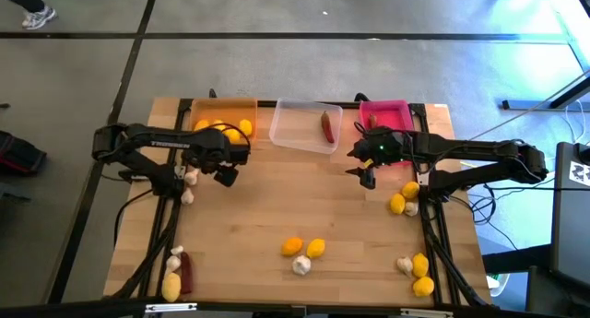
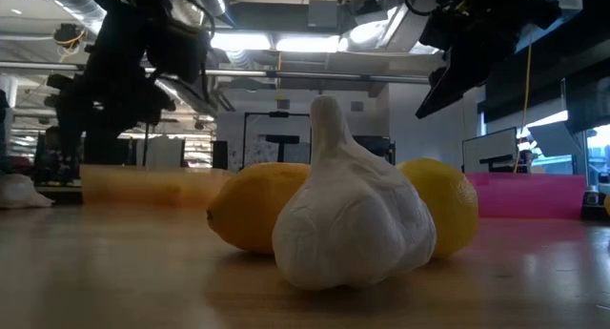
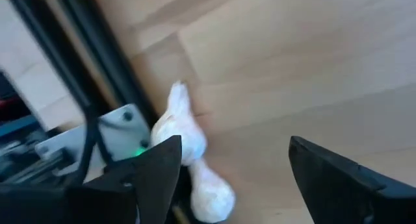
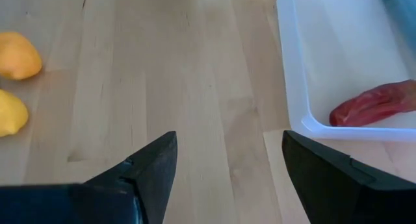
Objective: Sort produce into baskets
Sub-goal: Put the red chili pepper into the red bin
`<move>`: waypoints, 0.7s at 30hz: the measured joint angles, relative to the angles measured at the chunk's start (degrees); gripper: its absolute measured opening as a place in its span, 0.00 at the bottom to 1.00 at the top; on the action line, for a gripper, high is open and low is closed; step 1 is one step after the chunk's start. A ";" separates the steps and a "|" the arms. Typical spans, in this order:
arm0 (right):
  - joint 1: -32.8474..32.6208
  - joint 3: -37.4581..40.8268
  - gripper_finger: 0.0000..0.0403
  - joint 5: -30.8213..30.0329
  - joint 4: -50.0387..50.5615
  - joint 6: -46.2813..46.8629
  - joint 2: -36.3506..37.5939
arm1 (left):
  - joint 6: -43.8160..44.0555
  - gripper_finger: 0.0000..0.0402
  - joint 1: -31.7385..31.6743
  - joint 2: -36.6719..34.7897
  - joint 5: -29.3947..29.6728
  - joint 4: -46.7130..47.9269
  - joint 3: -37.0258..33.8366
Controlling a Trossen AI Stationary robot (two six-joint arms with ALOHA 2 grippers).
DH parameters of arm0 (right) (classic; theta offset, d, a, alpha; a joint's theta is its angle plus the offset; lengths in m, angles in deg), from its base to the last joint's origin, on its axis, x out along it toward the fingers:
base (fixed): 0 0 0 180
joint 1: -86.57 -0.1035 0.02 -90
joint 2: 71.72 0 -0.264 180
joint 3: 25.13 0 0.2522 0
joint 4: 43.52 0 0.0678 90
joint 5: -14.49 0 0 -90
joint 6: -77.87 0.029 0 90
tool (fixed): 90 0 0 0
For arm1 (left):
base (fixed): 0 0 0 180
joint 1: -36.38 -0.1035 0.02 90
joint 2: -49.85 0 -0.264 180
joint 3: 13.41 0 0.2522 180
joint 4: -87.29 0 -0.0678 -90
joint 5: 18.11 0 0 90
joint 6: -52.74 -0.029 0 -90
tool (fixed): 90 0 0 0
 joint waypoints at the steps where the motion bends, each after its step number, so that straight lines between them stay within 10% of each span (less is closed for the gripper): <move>1: 0.00 0.00 0.67 0.00 0.12 -0.01 0.00 | -0.38 0.70 0.00 0.84 -0.05 0.53 0.00; 12: 0.00 0.00 0.67 -13.11 1.93 -0.54 0.00 | -4.47 0.70 2.26 3.42 3.03 -6.18 -0.04; 21: 0.00 -0.07 0.67 -12.69 -2.42 -0.24 -0.17 | -10.36 0.70 7.14 3.39 12.46 -27.32 -0.04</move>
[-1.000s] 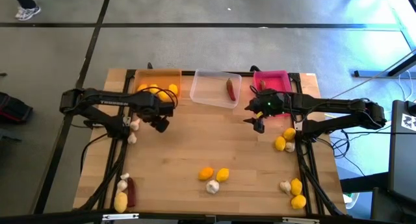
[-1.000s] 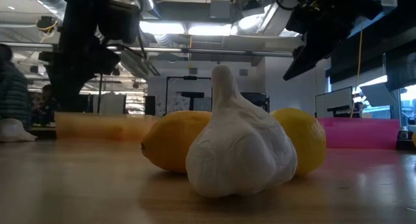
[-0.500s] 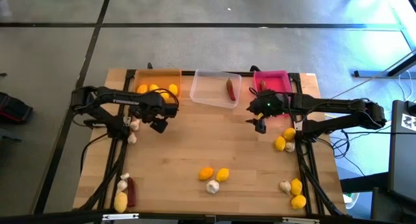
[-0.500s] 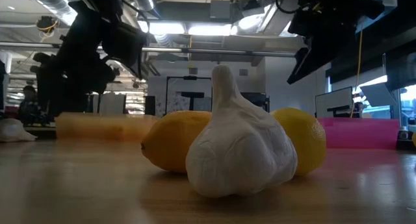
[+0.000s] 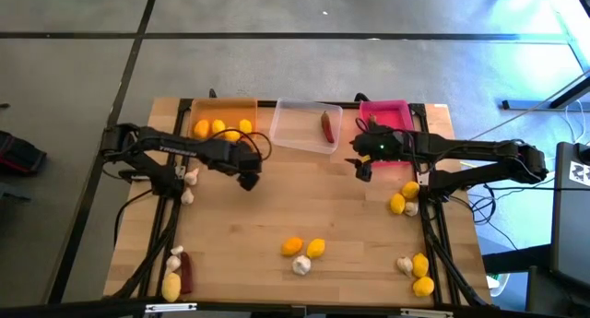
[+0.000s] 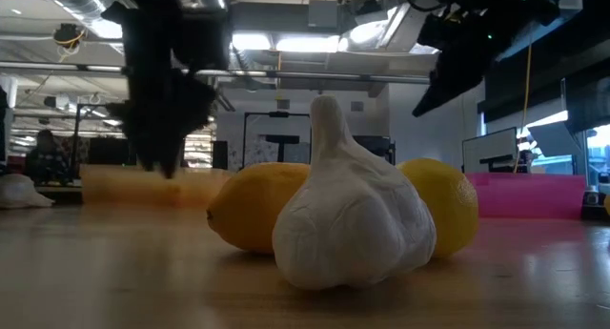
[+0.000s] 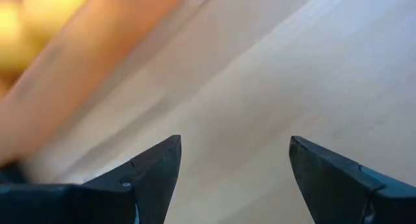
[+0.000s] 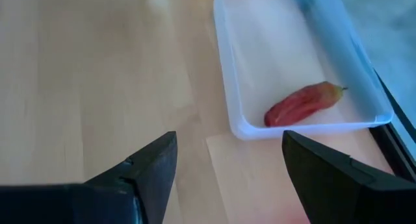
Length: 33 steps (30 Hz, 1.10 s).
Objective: Sort produce into baskets
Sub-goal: Put the red chili pepper into the red bin
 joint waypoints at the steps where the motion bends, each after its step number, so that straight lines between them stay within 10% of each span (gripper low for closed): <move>1: -0.02 0.00 0.67 -0.25 -0.85 0.98 -0.30 | -1.06 0.70 0.49 0.00 0.76 -2.45 0.00; 15: 6.18 -10.97 0.67 -3.34 -6.81 3.96 -16.86 | -16.88 0.70 1.72 0.02 5.85 -22.29 -0.79; 33: 17.47 -37.57 0.67 -0.15 11.25 6.07 -45.11 | -22.46 0.70 -2.90 -0.26 3.67 -52.12 -17.73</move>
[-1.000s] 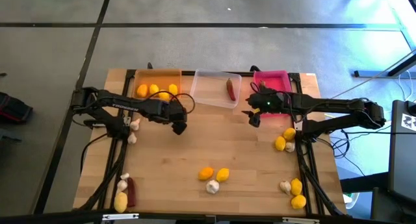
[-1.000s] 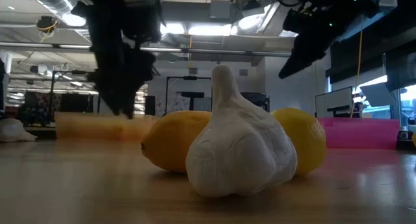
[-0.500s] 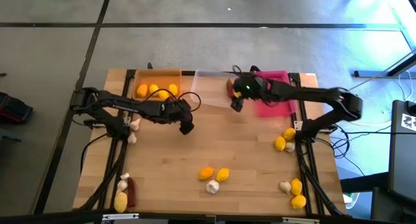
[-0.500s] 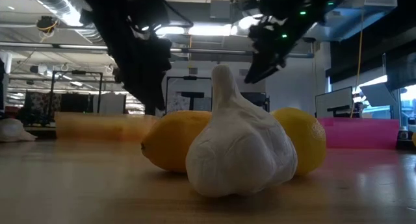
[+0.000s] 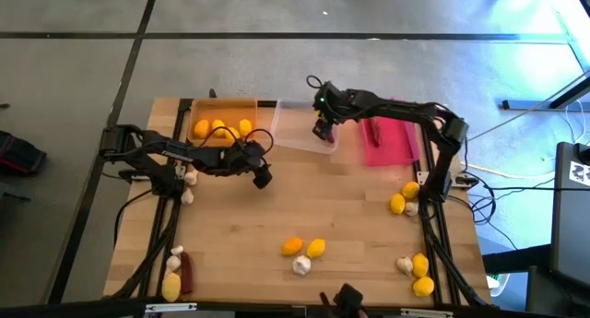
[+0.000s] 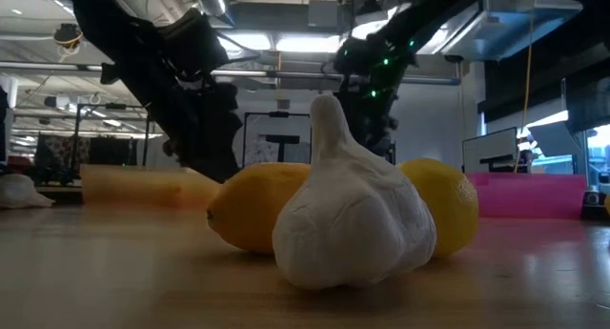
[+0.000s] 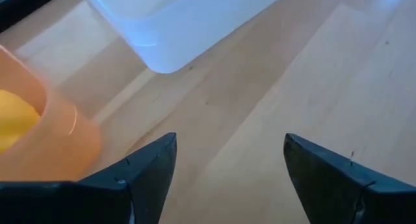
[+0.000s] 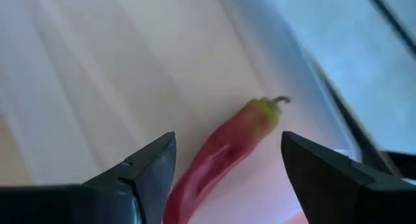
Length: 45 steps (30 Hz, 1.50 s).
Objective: Sort produce into baskets
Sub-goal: Put the red chili pepper into the red bin
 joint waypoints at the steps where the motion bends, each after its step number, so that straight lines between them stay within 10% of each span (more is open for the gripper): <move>1: 0.18 -0.07 0.67 0.80 -0.22 0.53 -0.92 | -0.26 0.70 0.00 0.00 -0.02 -0.17 0.00; 24: 0.93 -0.07 0.66 -2.79 -1.59 2.82 -10.64 | -3.46 0.70 0.59 0.00 -0.11 -2.45 -0.02; 37: 0.85 -0.07 0.19 -2.75 -2.29 -1.58 -9.17 | -3.90 0.70 0.98 0.00 -0.13 -2.43 -0.02; 45: 0.85 -0.07 0.21 0.23 -1.25 -3.42 0.04 | -3.90 0.70 0.98 0.00 -0.11 -2.43 -0.02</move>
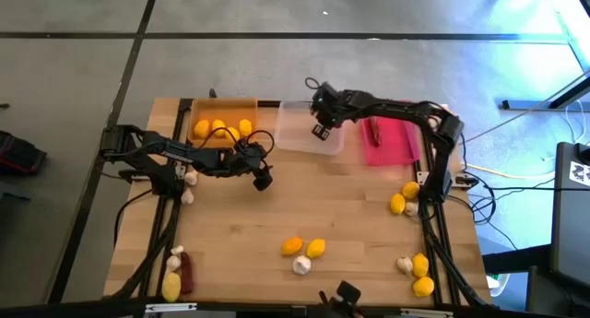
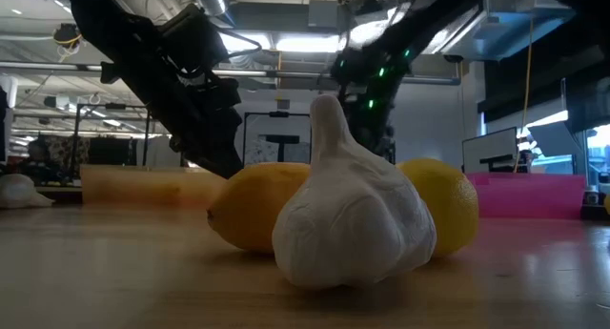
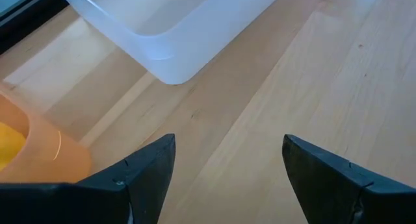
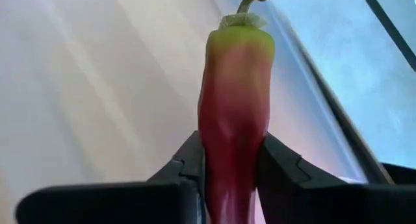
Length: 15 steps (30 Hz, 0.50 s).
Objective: Sort produce into baskets
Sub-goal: Put the red chili pepper into the red bin
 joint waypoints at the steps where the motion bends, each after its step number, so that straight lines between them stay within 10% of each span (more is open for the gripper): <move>1: 0.00 0.00 0.22 0.57 0.84 0.00 1.73 | 0.00 0.70 0.00 0.00 0.00 0.00 0.00; 15: 4.57 19.77 0.22 -5.05 11.09 6.12 31.81 | -1.00 0.70 -0.22 -0.02 0.01 -0.02 0.02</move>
